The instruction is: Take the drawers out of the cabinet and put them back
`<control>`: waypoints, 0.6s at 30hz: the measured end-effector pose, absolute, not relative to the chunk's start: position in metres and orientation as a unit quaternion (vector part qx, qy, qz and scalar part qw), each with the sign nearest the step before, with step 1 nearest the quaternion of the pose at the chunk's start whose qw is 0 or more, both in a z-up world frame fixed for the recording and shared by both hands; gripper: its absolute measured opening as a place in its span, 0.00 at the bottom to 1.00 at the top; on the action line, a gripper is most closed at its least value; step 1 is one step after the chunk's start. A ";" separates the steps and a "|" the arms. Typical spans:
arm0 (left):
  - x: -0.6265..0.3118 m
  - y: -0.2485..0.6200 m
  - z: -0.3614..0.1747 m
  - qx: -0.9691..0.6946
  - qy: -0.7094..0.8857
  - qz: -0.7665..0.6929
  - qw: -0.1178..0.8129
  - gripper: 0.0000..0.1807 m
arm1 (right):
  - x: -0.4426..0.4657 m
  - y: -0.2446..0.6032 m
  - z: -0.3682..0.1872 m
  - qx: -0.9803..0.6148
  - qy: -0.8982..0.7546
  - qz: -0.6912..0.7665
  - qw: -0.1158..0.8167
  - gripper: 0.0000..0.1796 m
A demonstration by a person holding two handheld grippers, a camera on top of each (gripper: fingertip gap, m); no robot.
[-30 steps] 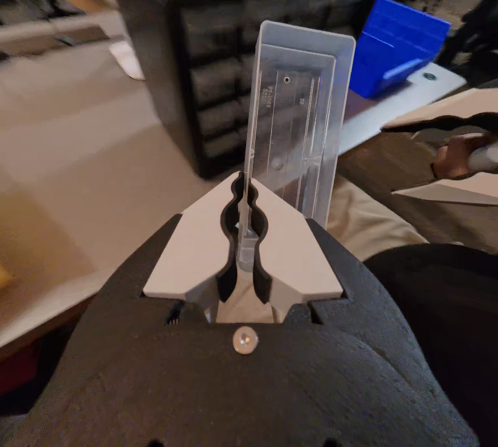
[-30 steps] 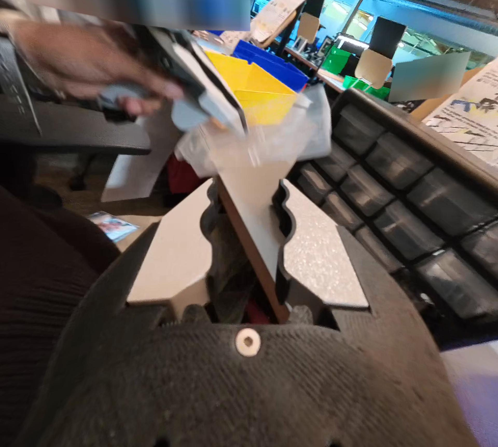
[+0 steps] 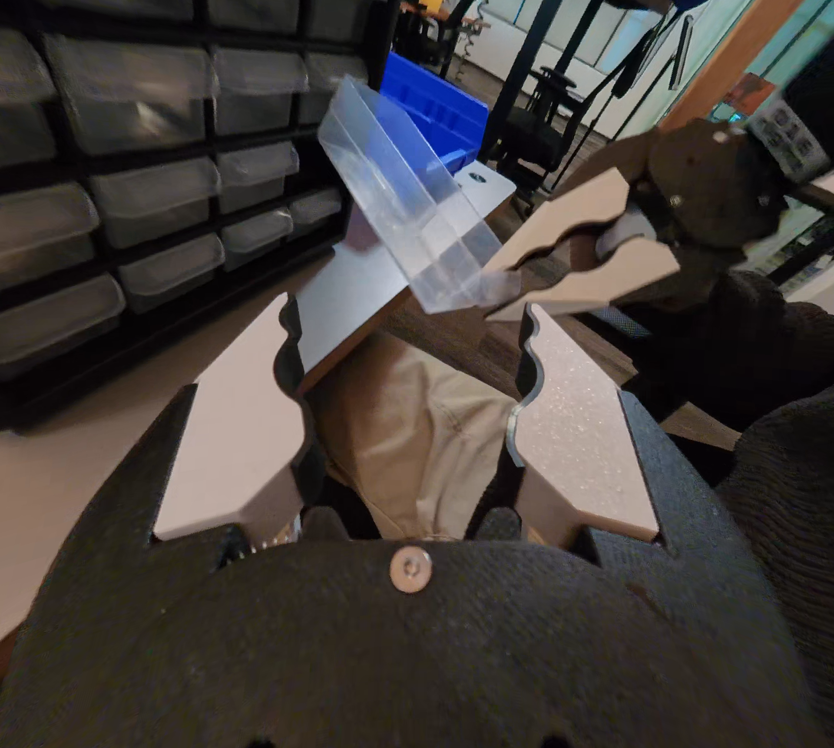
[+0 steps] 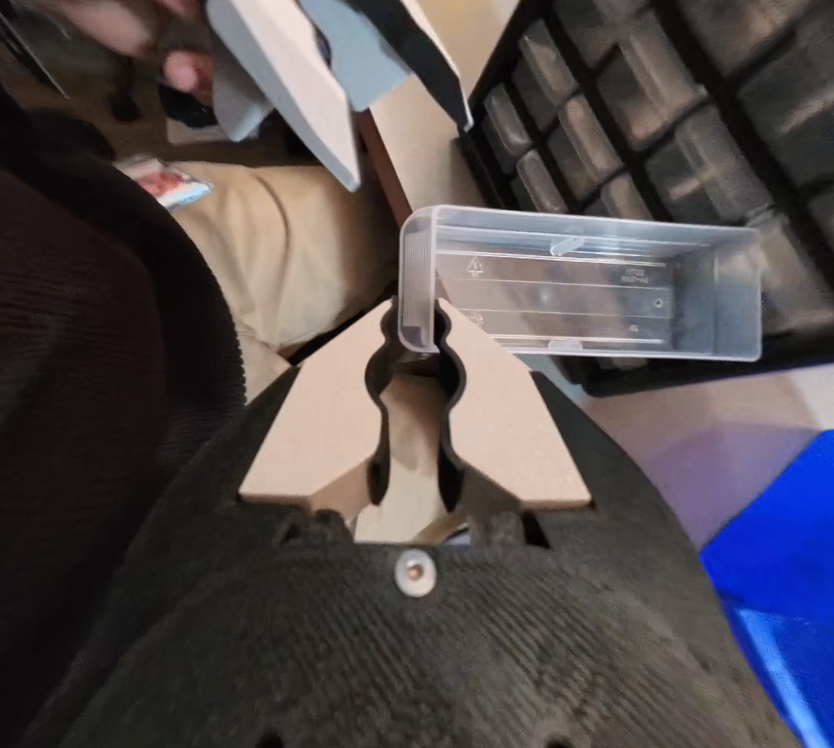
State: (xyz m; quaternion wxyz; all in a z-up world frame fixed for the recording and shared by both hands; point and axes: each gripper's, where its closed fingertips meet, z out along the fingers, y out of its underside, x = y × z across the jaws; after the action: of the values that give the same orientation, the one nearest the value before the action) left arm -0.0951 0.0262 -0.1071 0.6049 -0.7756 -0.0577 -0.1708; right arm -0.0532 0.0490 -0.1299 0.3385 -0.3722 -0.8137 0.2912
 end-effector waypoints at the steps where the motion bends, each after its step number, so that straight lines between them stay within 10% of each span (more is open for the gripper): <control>1: -0.098 0.025 -0.102 -0.767 -0.053 -0.167 0.618 0.51 | -0.050 0.055 -0.125 -0.388 -0.808 0.312 0.314 0.07; 18: -0.126 0.030 -0.120 -0.756 -0.058 -0.202 0.619 0.45 | -0.038 0.083 -0.106 -0.352 -0.870 0.344 0.023 0.07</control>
State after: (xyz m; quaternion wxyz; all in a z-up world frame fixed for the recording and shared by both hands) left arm -0.1258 0.0301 -0.1197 0.6192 -0.7565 -0.0578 -0.2024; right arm -0.0375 0.0828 -0.1055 0.0227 -0.3518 -0.8702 0.3441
